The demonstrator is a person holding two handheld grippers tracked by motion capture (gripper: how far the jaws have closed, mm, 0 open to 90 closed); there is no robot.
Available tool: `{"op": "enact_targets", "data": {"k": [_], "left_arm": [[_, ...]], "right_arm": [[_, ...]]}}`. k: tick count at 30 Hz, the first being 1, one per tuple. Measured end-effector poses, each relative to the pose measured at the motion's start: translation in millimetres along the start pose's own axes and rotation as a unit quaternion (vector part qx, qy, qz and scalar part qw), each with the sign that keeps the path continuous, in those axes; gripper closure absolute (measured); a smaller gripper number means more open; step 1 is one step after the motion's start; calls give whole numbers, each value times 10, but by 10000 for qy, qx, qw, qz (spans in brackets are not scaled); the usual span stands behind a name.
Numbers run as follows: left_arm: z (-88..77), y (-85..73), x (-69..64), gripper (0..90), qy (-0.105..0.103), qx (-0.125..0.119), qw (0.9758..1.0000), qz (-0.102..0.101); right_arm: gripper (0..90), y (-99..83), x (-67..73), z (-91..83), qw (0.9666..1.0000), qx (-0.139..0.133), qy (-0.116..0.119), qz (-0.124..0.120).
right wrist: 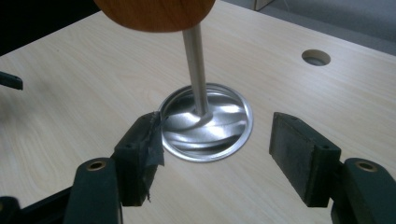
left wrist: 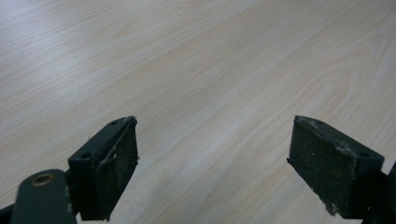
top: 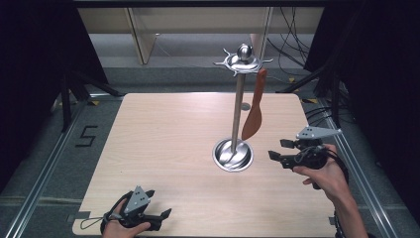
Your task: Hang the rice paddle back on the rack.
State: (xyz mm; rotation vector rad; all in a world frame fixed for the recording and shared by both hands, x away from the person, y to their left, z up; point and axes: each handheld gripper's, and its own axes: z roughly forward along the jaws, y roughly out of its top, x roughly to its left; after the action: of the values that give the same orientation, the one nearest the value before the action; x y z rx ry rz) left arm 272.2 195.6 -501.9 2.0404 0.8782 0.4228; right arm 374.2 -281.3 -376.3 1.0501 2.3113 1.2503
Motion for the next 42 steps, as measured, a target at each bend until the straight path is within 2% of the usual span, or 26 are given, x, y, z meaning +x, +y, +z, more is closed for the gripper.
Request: {"op": "enact_targets", "data": {"k": [1,2,3,7,8,9,11,12,14,15,16,18,19,22,23,24,26,27,29,30,33,34,37,38,40,42], "left_arm": [[1,-4,-13,149,-6,0,9999,-130],[2,-3,-12,149,-23,-1,9999,-122],[-15,1,7,149,-13,122,9999,35],[-27,3,35,149,38,147,9995,277],[-14,5,34,149,26,53,9997,254],[-15,3,29,149,46,58,9997,223],[-19,-2,19,149,-13,118,9998,171],[-15,-10,-1,149,-4,101,9999,12],[-16,-10,-1,149,-5,110,9999,2],[-18,-2,20,149,-10,116,9998,173],[-1,-7,0,149,-10,-5,10000,15],[-21,0,23,149,-11,137,9997,197],[-15,-8,0,149,-5,109,9999,9],[-13,-10,0,149,-3,108,9999,8],[-17,-4,14,149,-3,102,9999,129],[-18,-1,20,149,-4,111,9998,170],[-16,-3,19,149,-2,105,9998,169],[-16,-3,19,149,-3,105,9998,167],[-11,-4,12,149,-1,64,9999,109],[-20,-2,23,149,-4,129,9997,200],[-16,-1,19,149,-1,104,9998,172],[-13,-9,-1,149,4,105,9999,11],[-13,-10,-2,149,3,103,9999,-1],[-16,-1,21,149,0,102,9998,178],[-14,-10,-1,149,4,106,9999,12],[-13,-9,-2,149,0,98,10000,11]], "right_arm": [[356,-9,-3,8,10000,44,52,-11],[355,-25,24,18,9998,62,55,189],[355,-34,-3,26,10000,76,44,-14],[350,-80,26,54,9996,185,102,181],[348,-95,9,79,9999,127,76,25],[348,-101,37,68,9994,253,120,222],[347,-120,25,89,9997,163,108,122],[346,-124,35,82,9993,271,158,212],[345,-145,30,101,9996,200,112,174],[345,-149,18,103,9997,186,97,93],[345,-154,40,94,9991,291,173,270],[344,-172,17,105,9997,217,105,104],[343,-184,35,108,9994,224,160,230],[340,-206,39,99,9991,288,187,265],[340,-213,26,105,9995,220,146,155],[340,-218,43,96,9989,320,203,267],[339,-232,33,105,9995,225,162,144],[339,-239,56,100,9989,307,206,288],[338,-250,54,102,9990,318,226,224],[337,-255,44,109,9995,241,185,126],[334,-266,69,98,9989,330,252,224],[332,-267,76,95,9987,346,259,252],[330,-280,81,93,9988,338,283,229],[330,-291,85,99,9989,317,270,212],[329,-303,72,106,9992,296,248,91],[328,-314,94,109,9984,365,344,251]]}}
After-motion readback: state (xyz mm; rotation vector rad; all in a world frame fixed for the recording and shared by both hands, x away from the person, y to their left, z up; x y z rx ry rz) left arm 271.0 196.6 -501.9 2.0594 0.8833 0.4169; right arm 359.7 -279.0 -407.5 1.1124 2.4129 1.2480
